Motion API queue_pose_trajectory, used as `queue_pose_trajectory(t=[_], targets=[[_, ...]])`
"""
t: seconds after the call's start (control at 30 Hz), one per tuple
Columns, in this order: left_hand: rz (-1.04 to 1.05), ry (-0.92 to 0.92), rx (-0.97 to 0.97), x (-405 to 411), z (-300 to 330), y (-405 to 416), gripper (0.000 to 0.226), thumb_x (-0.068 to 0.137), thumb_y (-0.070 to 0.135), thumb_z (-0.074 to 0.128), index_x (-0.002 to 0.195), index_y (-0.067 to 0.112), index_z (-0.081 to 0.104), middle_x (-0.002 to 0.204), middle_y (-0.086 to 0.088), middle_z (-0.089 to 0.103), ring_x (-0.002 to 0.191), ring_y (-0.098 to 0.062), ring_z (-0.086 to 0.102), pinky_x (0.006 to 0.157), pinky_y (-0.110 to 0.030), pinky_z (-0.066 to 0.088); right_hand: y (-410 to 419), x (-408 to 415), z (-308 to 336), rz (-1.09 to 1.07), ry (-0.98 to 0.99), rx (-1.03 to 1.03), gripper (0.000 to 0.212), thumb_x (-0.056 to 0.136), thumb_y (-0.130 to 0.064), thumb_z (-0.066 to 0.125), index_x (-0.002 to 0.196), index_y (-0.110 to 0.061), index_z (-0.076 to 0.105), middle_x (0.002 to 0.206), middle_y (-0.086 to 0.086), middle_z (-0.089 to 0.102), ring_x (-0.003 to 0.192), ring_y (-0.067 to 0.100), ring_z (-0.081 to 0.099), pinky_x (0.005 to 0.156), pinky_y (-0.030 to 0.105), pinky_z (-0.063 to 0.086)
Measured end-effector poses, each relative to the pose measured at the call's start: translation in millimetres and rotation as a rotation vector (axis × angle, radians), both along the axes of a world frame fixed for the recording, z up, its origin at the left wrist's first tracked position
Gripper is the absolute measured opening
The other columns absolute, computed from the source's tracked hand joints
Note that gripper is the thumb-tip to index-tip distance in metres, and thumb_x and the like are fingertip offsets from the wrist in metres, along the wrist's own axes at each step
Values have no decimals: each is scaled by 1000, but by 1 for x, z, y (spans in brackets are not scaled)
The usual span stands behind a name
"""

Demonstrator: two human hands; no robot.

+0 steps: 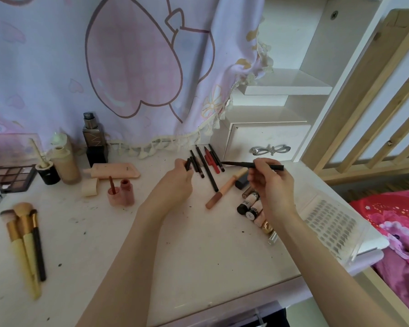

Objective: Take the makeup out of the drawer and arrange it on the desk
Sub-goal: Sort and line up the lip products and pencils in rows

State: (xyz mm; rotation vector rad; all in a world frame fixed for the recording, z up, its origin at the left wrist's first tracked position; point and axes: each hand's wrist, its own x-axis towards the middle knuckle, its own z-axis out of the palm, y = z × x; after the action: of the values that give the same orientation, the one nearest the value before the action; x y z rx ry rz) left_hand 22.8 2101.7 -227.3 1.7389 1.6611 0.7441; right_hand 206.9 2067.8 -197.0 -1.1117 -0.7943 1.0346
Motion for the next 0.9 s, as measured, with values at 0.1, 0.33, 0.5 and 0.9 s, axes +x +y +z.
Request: queue_pose_trajectory(t=[0.1, 0.33, 0.5, 0.9], targets=[[234, 47, 83, -4, -2, 1, 28, 100, 27, 31, 110, 5, 44, 87, -12, 58, 76, -28, 54, 68, -37, 40, 5, -11, -4, 88, -73, -29, 8, 90, -7, 57, 87, -8, 65, 74, 10, 68, 69, 18, 66, 60, 22, 51], [451, 381, 228, -7, -11, 5, 35, 97, 28, 35, 103, 8, 63, 104, -14, 56, 102, -32, 47, 89, -41, 28, 31, -46, -21, 185, -751, 93, 24, 87, -10, 60, 109, -12, 69, 90, 4, 68, 80, 10, 59, 80, 16, 46], [442, 326, 222, -7, -20, 8, 27, 95, 21, 39, 114, 9, 54, 103, -12, 62, 104, -31, 49, 89, -37, 29, 54, -65, -32, 247, -1264, 291, 29, 91, -10, 57, 119, -10, 64, 104, 13, 61, 91, 24, 57, 73, 10, 30], [516, 195, 236, -6, -24, 19, 19, 92, 23, 47, 103, 7, 48, 104, -8, 61, 104, -28, 47, 88, -35, 29, 75, -70, -43, 399, -1844, 288, 49, 93, -45, 43, 137, -22, 45, 120, 3, 51, 112, 22, 40, 89, 32, 29]])
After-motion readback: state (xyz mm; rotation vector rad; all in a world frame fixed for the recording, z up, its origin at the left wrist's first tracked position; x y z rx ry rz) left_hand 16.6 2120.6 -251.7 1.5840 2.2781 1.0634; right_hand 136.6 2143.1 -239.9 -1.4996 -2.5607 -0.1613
